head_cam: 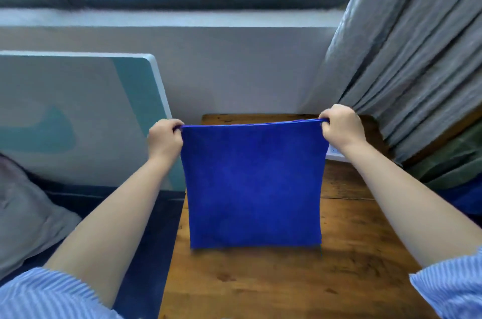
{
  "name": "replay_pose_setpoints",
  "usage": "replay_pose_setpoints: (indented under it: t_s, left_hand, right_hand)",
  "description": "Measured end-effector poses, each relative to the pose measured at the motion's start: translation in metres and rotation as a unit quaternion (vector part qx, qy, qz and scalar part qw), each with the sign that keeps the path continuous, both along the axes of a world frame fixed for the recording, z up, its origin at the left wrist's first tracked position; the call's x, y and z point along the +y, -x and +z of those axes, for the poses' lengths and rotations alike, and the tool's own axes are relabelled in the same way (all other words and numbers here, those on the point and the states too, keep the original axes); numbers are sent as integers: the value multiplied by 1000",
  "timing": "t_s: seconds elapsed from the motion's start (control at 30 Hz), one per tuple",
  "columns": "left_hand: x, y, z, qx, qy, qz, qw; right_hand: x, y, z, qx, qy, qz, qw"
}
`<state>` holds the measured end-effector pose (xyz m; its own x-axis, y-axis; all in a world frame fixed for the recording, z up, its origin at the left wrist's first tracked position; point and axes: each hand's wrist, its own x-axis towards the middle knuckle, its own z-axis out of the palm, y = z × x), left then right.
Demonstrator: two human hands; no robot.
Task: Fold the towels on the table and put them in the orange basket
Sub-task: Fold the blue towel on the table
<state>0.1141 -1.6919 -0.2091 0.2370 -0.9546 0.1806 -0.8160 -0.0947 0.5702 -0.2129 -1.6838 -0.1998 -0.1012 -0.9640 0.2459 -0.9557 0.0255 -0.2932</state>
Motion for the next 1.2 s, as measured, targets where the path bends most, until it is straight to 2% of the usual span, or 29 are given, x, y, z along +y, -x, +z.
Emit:
replay_pose_setpoints:
  t_s: [0.07,0.1,0.17,0.23,0.33,0.4,0.6,0.77,0.83,0.97,1.2]
  left_hand:
    - [10,1,23,15,79,9,997]
    - [14,-2,32,5,79,-6,997]
    - [17,-7,41,-47,24,-27,998]
    - [24,-11,52,-45,16,7,999]
    - [33,-9,67,6,87,49,995]
    - [35,-5,72,18,105,50,993]
    - [39,3,89,109,119,93,982]
    - [29,2,86,236,60,112,963]
    - [21,2,82,244,35,119,962]
    - [8,5,73,216,11,119,969]
    - [-4,0,75,228,86,95,965]
  right_hand:
    - [10,-3,17,-42,139,-10,989]
    - [15,-6,24,-61,163,-17,985]
    - [20,-10,33,-47,90,-31,994]
    - [31,-10,35,-22,36,-24,999]
    - [47,-13,47,-64,128,-38,989]
    - [52,-15,53,-75,152,-50,984]
    - [56,-14,65,-92,145,-57,984]
    - [44,-19,69,-169,111,-78,976]
    - [32,-19,66,-222,75,-88,968]
    - [12,-18,62,-216,40,-114,969]
    - [3,-14,65,-225,82,-72,968]
